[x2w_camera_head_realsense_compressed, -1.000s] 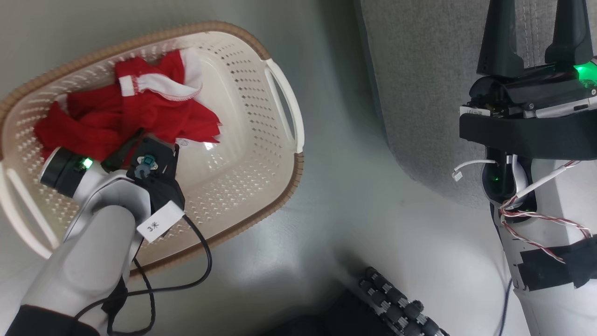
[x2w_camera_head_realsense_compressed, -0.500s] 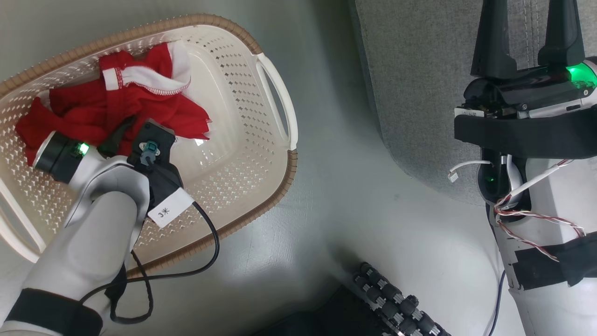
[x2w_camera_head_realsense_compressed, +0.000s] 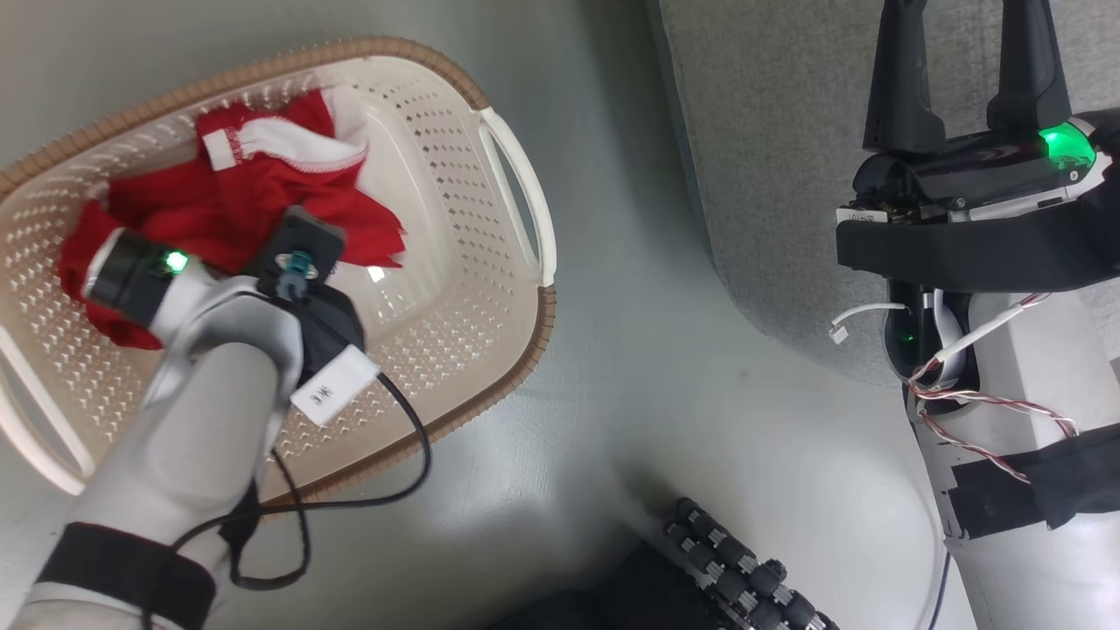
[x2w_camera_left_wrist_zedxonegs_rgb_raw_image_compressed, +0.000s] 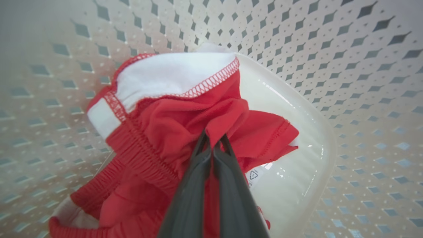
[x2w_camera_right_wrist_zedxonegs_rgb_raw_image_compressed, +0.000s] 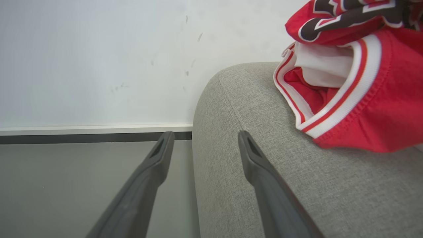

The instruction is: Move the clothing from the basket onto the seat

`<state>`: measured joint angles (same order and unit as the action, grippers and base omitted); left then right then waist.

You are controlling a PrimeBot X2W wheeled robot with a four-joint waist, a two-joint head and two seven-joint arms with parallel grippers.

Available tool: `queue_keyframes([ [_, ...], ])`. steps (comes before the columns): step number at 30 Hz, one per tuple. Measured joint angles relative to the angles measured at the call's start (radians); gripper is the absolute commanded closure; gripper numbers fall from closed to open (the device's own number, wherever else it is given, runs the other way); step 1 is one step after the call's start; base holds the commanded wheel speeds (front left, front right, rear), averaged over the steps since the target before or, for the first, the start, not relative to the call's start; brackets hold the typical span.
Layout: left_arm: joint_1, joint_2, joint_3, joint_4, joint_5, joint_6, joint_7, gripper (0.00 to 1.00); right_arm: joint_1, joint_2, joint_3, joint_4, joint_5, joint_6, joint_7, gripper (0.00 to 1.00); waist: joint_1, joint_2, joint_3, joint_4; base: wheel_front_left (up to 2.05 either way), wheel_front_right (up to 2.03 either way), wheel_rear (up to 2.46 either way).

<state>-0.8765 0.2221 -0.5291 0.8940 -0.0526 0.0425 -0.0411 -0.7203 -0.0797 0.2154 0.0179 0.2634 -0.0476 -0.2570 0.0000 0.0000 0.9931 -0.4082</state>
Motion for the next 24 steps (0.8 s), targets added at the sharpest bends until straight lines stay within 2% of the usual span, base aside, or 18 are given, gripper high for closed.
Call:
queue_keyframes([
  [4, 0.002, -0.025, -0.002, -0.003, -0.011, -0.021, -0.044, 1.00, 0.001, 0.000, -0.002, 0.023, -0.002, 0.004, 0.000, 0.00, 0.0000, 0.0000, -0.024, 0.009, 0.00, 0.00, 0.00],
  [14, 0.075, -0.039, 0.011, -0.028, -0.061, -0.052, -0.172, 1.00, 0.024, 0.002, -0.008, 0.073, -0.018, 0.011, 0.000, 0.00, -0.0001, 0.0000, -0.101, 0.043, 0.00, 0.00, 0.00],
  [18, 0.111, -0.061, 0.033, -0.046, -0.088, -0.053, -0.192, 1.00, 0.053, 0.001, -0.018, 0.098, -0.025, 0.012, 0.000, 0.00, 0.0000, 0.0000, -0.145, 0.064, 0.00, 0.00, 0.00],
  [24, 0.148, -0.105, 0.060, -0.105, -0.144, -0.088, -0.208, 1.00, 0.096, -0.007, -0.027, 0.130, -0.036, 0.017, 0.000, 0.00, -0.0001, -0.0001, -0.220, 0.099, 0.00, 0.00, 0.00],
])
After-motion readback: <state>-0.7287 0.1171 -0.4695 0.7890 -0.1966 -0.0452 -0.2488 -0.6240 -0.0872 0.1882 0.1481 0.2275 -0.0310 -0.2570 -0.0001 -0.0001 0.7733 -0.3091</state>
